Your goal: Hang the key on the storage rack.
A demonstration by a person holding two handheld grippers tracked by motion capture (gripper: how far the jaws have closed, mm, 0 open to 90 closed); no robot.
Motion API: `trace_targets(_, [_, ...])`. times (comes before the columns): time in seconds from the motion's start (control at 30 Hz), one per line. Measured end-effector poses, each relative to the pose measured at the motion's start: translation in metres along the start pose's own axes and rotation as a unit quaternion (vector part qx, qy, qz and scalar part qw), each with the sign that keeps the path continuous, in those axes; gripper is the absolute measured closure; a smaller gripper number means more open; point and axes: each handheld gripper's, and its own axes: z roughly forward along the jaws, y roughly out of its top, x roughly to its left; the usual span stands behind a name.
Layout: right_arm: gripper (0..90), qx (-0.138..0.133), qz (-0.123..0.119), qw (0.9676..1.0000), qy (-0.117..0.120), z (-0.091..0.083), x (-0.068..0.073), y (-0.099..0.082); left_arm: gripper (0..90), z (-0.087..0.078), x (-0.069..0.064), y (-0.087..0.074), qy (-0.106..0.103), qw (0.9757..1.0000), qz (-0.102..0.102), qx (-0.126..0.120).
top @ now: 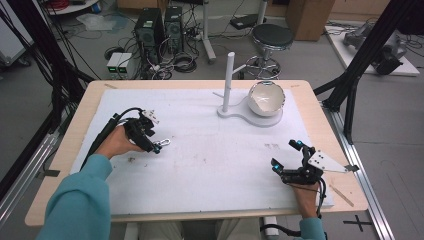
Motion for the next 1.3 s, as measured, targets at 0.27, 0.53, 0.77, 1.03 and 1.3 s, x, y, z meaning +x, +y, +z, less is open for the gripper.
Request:
trace_targets(0.27, [1.5, -0.001, 0.002, 1.0000, 0.002, 0.0000, 0.0000, -0.0001, 52.6, 0.0015, 0.0018, -0.0015, -0.010, 0.9999, 0.000, 0.003])
trace_targets(0.53, [1.5, -0.001, 0.002, 1.0000, 0.002, 0.0000, 0.0000, -0.0001, 65.5, 0.0023, 0.0021, -0.0019, -0.003, 0.9999, -0.006, 0.009])
trace_targets(0.77, [1.5, -0.001, 0.003, 1.0000, 0.002, -0.0001, 0.0000, -0.0001, 70.9, 0.0044, 0.0035, -0.0026, -0.002, 0.9998, -0.009, 0.016])
trace_targets(1.03, [1.5, 0.000, 0.002, 1.0000, 0.001, -0.0002, -0.0001, 0.0000, 79.4, 0.0052, 0.0042, -0.0028, 0.001, 0.9997, -0.005, 0.024])
trace_targets(1.3, [1.5, -0.001, 0.001, 1.0000, 0.002, -0.0001, -0.0002, -0.0001, 87.2, 0.0057, 0.0035, -0.0029, 0.002, 0.9997, -0.007, 0.022])
